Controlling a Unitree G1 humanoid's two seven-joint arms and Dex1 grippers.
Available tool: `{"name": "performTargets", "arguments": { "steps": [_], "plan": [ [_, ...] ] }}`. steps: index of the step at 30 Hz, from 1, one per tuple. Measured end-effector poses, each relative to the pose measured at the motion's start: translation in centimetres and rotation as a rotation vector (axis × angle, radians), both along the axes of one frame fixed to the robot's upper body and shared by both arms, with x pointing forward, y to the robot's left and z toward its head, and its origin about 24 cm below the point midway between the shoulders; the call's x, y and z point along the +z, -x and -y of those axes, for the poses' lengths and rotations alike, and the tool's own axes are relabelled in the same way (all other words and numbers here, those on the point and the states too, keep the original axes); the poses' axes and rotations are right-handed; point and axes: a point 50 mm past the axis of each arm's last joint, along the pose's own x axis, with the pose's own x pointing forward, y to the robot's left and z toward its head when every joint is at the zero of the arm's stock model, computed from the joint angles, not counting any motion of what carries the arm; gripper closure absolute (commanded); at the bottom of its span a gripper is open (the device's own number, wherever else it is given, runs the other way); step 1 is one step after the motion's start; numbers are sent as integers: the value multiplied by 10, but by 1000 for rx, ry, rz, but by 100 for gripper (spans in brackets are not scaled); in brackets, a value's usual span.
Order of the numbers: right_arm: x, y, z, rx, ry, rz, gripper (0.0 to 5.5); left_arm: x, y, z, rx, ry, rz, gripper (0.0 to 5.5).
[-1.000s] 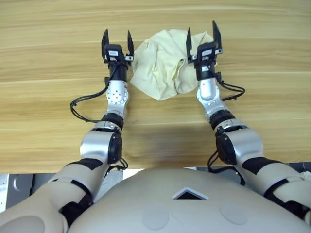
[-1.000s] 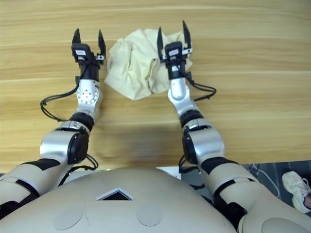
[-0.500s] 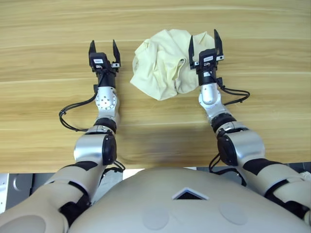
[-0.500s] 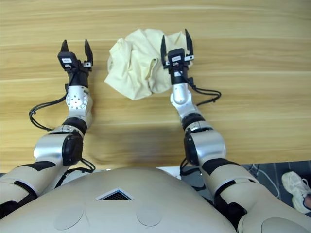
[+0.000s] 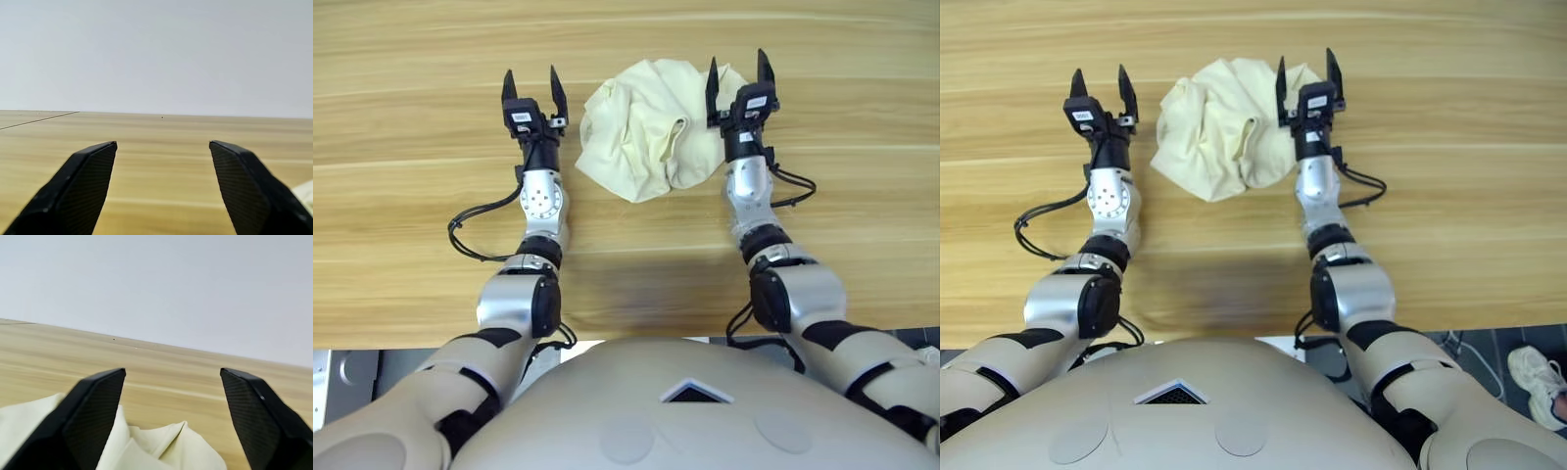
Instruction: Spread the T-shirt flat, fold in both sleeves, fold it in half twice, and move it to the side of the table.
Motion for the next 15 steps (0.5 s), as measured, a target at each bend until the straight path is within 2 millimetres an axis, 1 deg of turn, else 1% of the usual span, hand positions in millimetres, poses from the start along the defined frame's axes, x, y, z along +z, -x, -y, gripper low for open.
{"name": "performTargets", "arguments": {
  "steps": [1, 3, 6, 10, 13, 15],
  "plan": [
    [-8, 9, 2, -5, 29, -14, 191, 0, 4, 1, -1, -20, 13, 196],
    [-6, 15, 5, -26, 50, 25, 191, -5, 12, 3, 7, -49, 15, 196],
    [-5, 24, 9, -67, 61, 62, 191, -1, 19, 9, 3, -88, 69, 196],
    [-6, 25, 8, -86, 75, 60, 191, 2, 22, 22, -20, -170, 103, 196],
    [-5, 26, 5, -83, 84, 70, 191, 2, 22, 21, -2, -173, 104, 196],
    [-5, 28, 5, -67, 122, 78, 191, 2, 22, 19, -2, -171, 96, 196]
  ]
}}
